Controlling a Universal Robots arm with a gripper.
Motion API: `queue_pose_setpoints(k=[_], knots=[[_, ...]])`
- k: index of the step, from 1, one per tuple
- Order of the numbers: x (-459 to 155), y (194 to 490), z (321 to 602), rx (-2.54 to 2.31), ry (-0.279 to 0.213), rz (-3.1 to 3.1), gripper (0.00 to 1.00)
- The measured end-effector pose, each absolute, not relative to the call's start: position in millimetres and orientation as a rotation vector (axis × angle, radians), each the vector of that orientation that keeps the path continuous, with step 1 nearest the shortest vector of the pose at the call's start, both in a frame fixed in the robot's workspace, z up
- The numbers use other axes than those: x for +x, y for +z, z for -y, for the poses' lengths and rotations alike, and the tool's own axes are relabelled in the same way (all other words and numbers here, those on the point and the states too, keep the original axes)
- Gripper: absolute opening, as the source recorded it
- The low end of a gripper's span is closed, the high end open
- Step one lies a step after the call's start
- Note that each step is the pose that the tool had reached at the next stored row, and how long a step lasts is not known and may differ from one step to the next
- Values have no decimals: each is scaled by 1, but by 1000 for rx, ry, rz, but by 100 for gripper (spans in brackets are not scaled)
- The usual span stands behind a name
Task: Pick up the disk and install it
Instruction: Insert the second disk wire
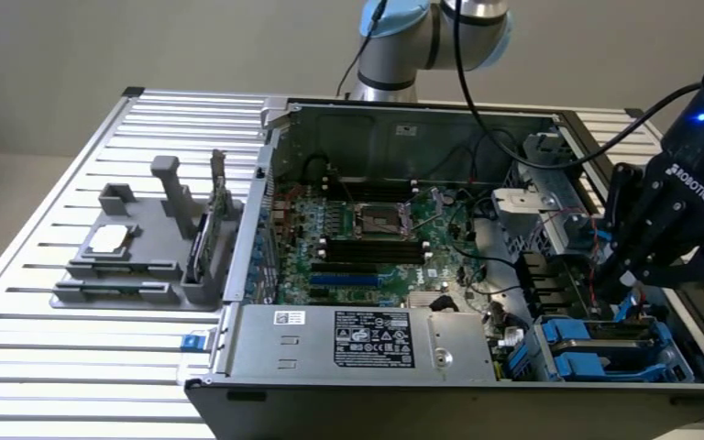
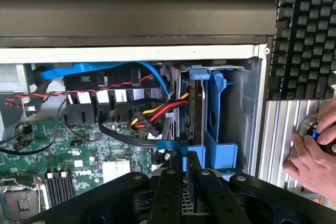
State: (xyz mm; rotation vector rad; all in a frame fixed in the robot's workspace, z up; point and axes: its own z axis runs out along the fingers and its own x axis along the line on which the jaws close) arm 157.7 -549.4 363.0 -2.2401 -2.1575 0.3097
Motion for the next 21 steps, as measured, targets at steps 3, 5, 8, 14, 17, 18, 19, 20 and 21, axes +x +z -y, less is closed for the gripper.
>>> queue_pose_setpoints(k=[3,5,8,14,17,18,19,20,21], knots=[[158,363,549,-2237,312,2159,24],[158,364,549,-2233,315,2161,24],[158,370,549,-2229,316,2163,24],[162,373,549,-2216,321,2173,24],[163,372,549,-2207,322,2184,24],[163,372,549,-2203,322,2188,24],[163,372,549,-2199,322,2192,24],[164,372,549,-2194,323,2197,24],[164,371,549,-2189,324,2201,24]])
